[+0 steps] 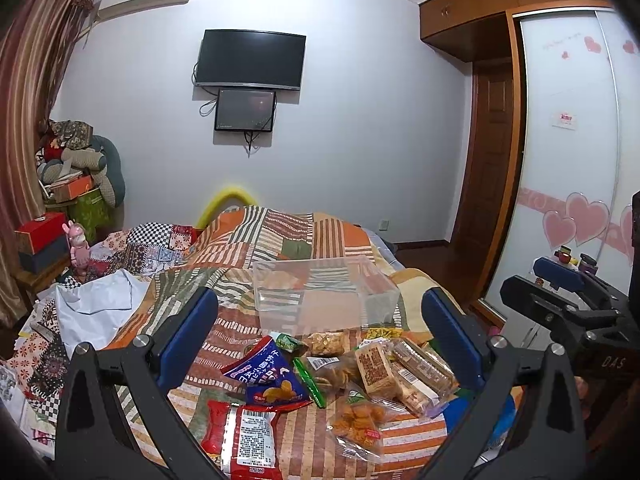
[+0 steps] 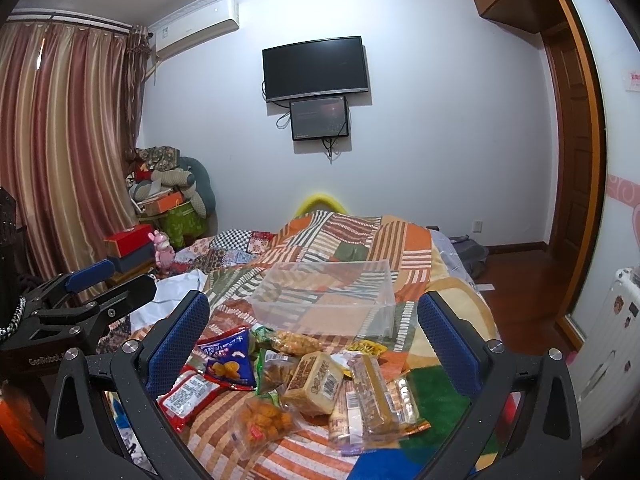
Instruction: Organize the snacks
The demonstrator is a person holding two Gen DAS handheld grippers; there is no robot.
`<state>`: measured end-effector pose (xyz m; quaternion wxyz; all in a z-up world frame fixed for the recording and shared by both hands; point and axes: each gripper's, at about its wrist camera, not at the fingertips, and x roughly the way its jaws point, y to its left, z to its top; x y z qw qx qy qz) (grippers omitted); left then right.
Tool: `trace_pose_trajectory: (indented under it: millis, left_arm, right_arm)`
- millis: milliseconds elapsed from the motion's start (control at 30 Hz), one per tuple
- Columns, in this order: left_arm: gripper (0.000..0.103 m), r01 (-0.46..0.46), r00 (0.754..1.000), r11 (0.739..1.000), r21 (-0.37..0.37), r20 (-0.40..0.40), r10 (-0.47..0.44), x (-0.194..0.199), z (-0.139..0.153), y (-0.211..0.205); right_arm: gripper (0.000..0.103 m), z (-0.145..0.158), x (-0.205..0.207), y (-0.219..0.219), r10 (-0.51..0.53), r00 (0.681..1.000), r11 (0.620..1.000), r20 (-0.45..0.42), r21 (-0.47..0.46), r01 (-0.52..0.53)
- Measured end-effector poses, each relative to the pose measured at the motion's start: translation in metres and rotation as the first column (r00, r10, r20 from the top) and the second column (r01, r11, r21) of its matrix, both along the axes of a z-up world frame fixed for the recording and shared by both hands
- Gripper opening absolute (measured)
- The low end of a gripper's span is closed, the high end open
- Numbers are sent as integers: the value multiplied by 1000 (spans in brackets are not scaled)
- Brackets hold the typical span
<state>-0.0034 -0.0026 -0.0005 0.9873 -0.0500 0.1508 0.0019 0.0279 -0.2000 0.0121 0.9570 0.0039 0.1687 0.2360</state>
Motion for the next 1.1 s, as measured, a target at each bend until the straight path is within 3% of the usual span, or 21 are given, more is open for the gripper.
trace_pose_trajectory:
  millis: [1100]
  left_arm:
    - [103,-4,1000,1000,22,19,4,-3,2,-5]
  right_arm:
    - [103,-1,-1,2,6,1000,1000,-5,6,-6]
